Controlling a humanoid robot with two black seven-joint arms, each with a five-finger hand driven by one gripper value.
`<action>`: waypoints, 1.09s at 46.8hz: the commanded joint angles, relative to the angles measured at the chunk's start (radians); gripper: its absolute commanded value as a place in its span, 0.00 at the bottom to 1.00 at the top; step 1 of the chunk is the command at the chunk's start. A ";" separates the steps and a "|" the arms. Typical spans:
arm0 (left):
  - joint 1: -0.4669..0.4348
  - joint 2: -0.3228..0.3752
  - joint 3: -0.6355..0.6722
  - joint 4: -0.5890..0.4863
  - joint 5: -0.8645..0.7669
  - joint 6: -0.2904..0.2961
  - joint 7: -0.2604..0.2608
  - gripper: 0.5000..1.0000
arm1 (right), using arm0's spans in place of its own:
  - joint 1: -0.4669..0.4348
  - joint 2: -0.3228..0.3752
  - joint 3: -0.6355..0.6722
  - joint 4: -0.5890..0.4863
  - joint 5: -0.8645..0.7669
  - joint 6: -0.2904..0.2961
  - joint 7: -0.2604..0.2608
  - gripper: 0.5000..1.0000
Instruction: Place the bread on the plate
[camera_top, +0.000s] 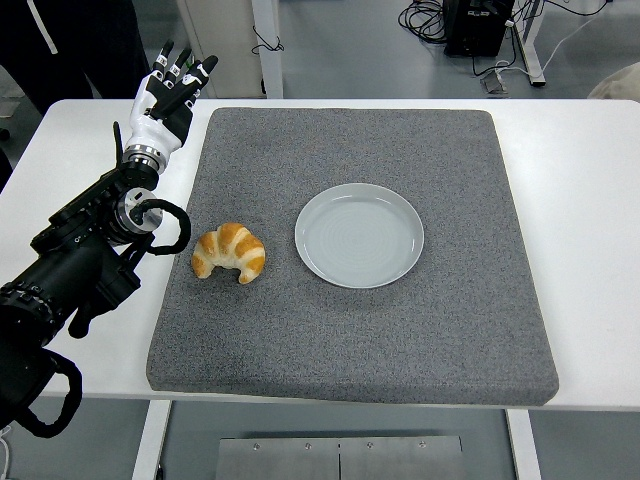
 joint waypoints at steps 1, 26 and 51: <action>0.003 0.000 0.000 0.000 0.000 -0.001 0.000 0.94 | 0.000 0.000 0.000 0.000 0.000 0.000 0.000 1.00; 0.001 -0.003 0.015 -0.014 0.003 0.001 0.000 0.94 | 0.000 0.000 0.000 0.000 0.000 0.000 0.000 1.00; -0.037 0.155 0.181 -0.164 0.022 0.013 0.003 0.94 | -0.001 0.000 0.000 0.000 0.000 0.000 0.000 1.00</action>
